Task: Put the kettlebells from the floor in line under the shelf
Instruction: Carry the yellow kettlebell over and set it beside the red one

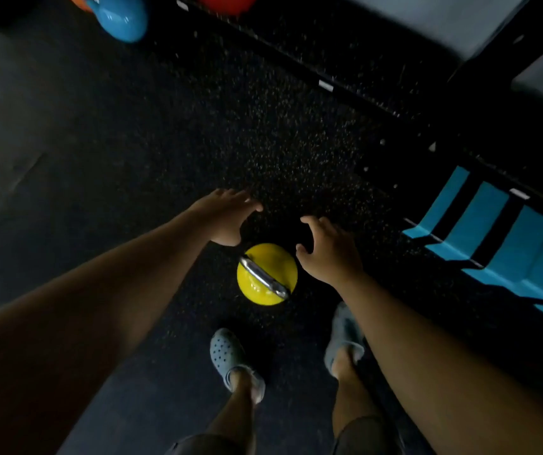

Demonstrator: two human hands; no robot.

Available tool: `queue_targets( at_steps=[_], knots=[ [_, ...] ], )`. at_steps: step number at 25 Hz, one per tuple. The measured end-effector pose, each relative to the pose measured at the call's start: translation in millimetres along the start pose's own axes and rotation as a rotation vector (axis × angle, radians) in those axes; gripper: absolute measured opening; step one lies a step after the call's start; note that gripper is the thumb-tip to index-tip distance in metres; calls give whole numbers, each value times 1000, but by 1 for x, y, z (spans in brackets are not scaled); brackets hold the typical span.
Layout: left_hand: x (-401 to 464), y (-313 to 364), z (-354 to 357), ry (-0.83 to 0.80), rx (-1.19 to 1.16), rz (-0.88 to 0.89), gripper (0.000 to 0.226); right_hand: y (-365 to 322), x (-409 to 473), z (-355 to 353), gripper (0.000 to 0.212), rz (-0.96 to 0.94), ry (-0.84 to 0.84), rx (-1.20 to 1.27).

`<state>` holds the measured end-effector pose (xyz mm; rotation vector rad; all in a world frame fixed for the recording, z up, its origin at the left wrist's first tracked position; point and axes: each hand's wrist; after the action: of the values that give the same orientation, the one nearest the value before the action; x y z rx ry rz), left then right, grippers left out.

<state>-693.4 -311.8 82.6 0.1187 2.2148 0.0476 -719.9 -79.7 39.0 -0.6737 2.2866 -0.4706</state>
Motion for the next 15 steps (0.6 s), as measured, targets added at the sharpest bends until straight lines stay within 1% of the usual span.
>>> queue_targets(
  at_steps=[3,6,9,10,11,13,14,15],
  knots=[
    [32,-13,44,-17,72,10,84,12,15,60,56,25,-103,-14],
    [82,-14,109,-50,102,18,84,38,40,120,59,41,-258,-59],
    [126,-11,168,-99,140,46,83,64,65,162,65,52,-403,-101],
    [136,-9,182,-103,144,58,80,69,72,173,64,43,-439,-118],
    [148,-8,195,-109,137,74,74,74,79,185,58,28,-467,-117],
    [168,-10,212,-107,91,120,53,81,92,203,39,18,-513,-28],
    [176,-13,218,-95,42,157,41,82,97,209,38,14,-545,36],
    [182,-17,222,-91,-17,193,31,82,99,213,43,12,-578,87]
  ],
)
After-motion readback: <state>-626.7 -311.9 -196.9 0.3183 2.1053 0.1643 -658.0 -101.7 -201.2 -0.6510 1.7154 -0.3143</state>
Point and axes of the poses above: each hand's wrist, its own x-axis towards the middle knuckle, its own z-axis out of the palm, y = z × x, and after that the axes turned 12 degrees about -y, right-handed
